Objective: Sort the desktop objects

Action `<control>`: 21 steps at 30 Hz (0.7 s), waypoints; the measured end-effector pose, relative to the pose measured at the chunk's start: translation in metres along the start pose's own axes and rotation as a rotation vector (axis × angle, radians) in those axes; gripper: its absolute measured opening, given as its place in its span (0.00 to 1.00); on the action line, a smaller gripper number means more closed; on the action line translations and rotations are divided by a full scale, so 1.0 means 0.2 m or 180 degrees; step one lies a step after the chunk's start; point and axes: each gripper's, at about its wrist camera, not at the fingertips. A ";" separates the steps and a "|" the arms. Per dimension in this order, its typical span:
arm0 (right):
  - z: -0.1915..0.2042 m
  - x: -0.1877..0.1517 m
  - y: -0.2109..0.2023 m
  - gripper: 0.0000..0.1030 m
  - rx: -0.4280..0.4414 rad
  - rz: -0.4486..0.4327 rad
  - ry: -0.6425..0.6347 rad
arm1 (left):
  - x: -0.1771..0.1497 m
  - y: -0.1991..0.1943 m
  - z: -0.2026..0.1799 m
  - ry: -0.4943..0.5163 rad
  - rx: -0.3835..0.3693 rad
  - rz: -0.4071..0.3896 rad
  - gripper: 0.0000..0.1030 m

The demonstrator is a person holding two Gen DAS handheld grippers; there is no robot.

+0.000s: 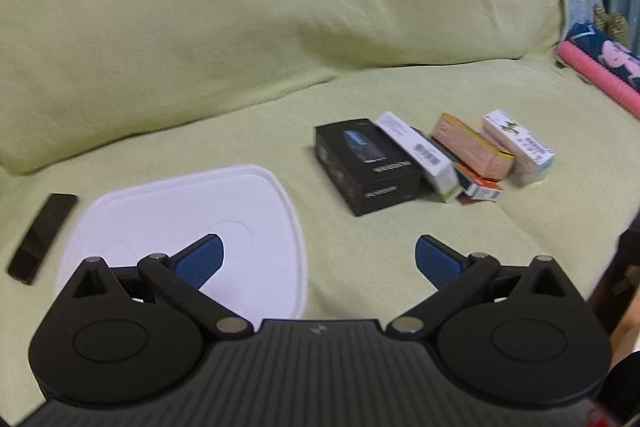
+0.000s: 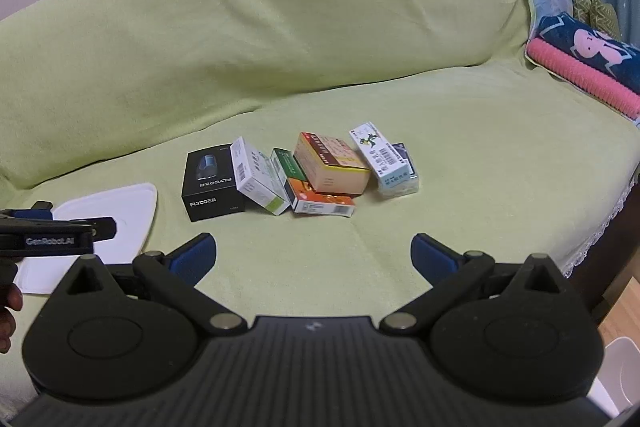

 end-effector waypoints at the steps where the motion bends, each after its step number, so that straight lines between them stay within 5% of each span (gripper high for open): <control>1: 0.01 -0.01 0.00 1.00 -0.0012 -0.0018 -0.0015 | 0.00 0.01 -0.01 0.0006 -0.0022 -0.0003 1.00; 21: 0.02 -0.03 0.05 1.00 -0.0102 0.0014 -0.0028 | 0.05 0.13 -0.07 0.0124 -0.0248 0.0057 1.00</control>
Point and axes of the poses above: each gripper's, at about its wrist camera, not at the fingertips, and y roughly the way its jaws point, z to its left, x to its top, and after that the axes turned 5 degrees about x, right-handed
